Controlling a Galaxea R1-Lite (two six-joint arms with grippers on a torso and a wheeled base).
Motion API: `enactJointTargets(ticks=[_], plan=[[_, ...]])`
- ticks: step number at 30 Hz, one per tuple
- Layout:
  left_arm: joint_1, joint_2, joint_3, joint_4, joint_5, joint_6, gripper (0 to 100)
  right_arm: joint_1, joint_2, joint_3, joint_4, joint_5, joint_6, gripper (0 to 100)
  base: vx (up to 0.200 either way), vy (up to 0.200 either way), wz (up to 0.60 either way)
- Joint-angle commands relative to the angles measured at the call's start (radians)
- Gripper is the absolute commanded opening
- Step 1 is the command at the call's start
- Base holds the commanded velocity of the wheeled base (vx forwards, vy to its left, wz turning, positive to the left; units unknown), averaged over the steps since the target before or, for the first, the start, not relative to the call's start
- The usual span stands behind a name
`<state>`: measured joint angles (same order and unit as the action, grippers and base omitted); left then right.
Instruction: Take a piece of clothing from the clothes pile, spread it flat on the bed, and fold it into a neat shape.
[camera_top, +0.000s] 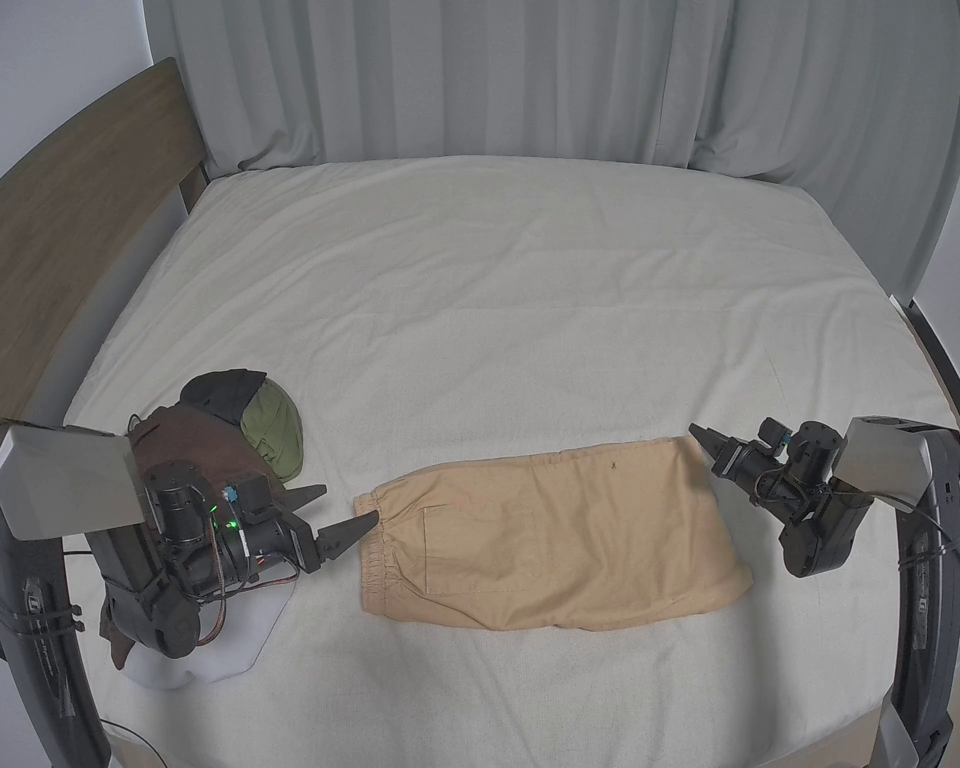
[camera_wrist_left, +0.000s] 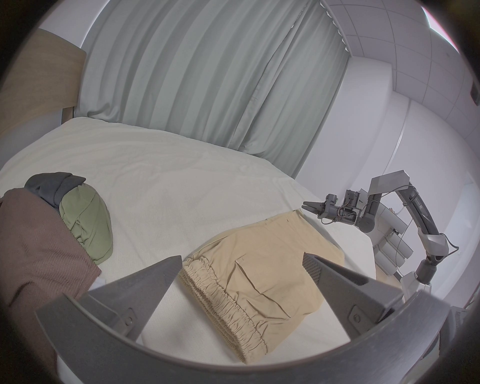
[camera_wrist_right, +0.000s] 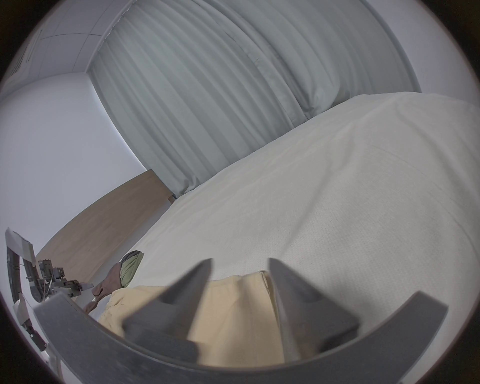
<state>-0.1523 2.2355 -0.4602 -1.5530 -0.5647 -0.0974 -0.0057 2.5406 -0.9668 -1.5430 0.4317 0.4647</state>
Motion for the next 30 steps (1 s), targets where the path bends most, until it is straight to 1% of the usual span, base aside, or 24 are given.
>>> enactJointTargets(ticks=[1,4,6,9,11,12,18,24,30], plan=[[0.000,0.003,0.000,-0.002,0.000,-0.001,100,0.003,-0.013,0.008,-0.002,-0.001,-0.001,100,0.000,0.000,0.00],[0.000,0.003,0.006,-0.001,0.000,-0.002,100,0.012,-0.049,0.051,-0.002,-0.007,-0.014,100,0.000,0.000,0.00],[0.002,0.004,0.011,-0.001,0.000,-0.002,100,0.035,-0.082,0.089,-0.002,-0.007,-0.021,100,0.000,0.000,0.00],[0.004,0.010,0.023,-0.001,-0.003,-0.007,100,0.084,-0.137,0.165,-0.002,-0.005,-0.027,100,0.000,0.000,0.00],[0.004,0.015,0.025,-0.001,-0.003,-0.007,100,0.093,-0.148,0.177,-0.002,-0.005,-0.027,100,0.000,0.000,0.00],[0.005,0.030,0.025,-0.001,-0.006,-0.007,100,0.130,-0.186,0.229,-0.002,-0.005,-0.031,100,0.000,0.000,0.00],[0.005,0.058,0.031,-0.001,-0.006,-0.010,100,0.201,-0.237,0.329,-0.002,0.002,-0.060,100,0.000,0.000,0.00],[0.017,0.104,0.035,-0.001,-0.007,-0.010,100,0.240,-0.238,0.344,-0.002,0.004,-0.083,100,0.000,0.000,0.00],[0.010,0.151,0.029,-0.001,-0.007,-0.011,100,0.250,-0.237,0.349,-0.002,0.002,-0.090,100,0.000,0.000,0.00]])
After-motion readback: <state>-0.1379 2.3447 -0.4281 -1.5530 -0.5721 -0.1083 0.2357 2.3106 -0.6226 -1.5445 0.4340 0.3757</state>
